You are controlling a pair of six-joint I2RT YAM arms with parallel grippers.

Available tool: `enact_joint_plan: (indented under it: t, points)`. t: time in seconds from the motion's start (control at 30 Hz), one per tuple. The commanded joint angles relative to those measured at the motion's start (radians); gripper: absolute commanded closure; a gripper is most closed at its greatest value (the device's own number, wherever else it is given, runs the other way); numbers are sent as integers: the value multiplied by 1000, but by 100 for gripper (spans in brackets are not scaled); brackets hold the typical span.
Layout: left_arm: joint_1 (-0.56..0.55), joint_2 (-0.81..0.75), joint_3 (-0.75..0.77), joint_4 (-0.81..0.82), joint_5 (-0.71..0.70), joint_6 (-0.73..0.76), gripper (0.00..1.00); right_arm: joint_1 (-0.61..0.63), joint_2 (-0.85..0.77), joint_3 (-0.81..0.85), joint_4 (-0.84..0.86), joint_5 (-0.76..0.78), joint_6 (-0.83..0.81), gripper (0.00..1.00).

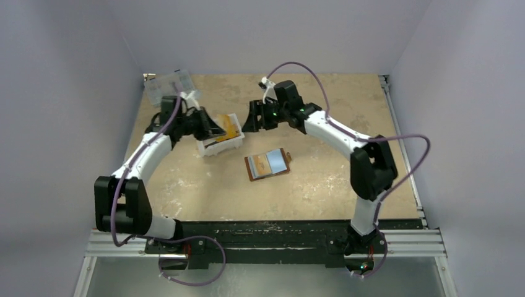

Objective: Put the credit cards into the card holder
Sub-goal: Insert the credit card into the card holder.

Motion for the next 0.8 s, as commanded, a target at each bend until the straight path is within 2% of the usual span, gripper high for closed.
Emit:
enact_joint_plan:
  t: [0.0, 0.07, 0.17, 0.27, 0.33, 0.4, 0.5, 0.63, 0.77]
  points:
    - [-271, -61, -69, 189, 72, -97, 100, -21, -130, -235, -147, 64, -281, 38]
    - [-368, -57, -129, 311, 42, -169, 100, -55, -158, -339, -76, 4, -249, 57]
    - [-484, 11, -152, 394, -3, -221, 100, -104, -199, -503, 117, -98, -149, 67]
    - [-555, 74, -179, 428, -58, -259, 100, -115, -178, -585, 220, -109, -104, 87]
    - [-569, 100, -209, 461, -94, -301, 100, -127, -178, -632, 312, -107, -62, 95]
    - [-573, 104, -239, 504, -125, -338, 100, -142, -183, -668, 347, -92, -39, 97]
    - [-586, 124, -252, 484, -182, -384, 100, -158, -186, -726, 392, -57, 0, 100]
    - [-599, 184, -280, 531, -202, -493, 100, -162, -186, -806, 455, 18, 88, 100]
    - [-605, 193, -259, 435, -268, -494, 100, -163, -182, -859, 504, 42, 121, 100]
